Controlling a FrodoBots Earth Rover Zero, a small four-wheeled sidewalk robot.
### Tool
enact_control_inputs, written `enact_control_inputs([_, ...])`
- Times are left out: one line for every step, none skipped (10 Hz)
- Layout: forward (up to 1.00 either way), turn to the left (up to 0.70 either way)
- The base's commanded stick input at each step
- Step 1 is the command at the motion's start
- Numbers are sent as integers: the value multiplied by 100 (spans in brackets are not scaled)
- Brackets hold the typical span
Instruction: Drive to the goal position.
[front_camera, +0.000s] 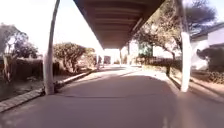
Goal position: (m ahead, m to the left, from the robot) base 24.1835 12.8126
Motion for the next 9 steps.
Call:
enact_control_inputs([85, 0])
enact_control_inputs([85, 0])
enact_control_inputs([85, 0])
enact_control_inputs([85, 0])
enact_control_inputs([85, 0])
enact_control_inputs([85, 0])
enact_control_inputs([85, 0])
enact_control_inputs([85, 0])
enact_control_inputs([85, 0])
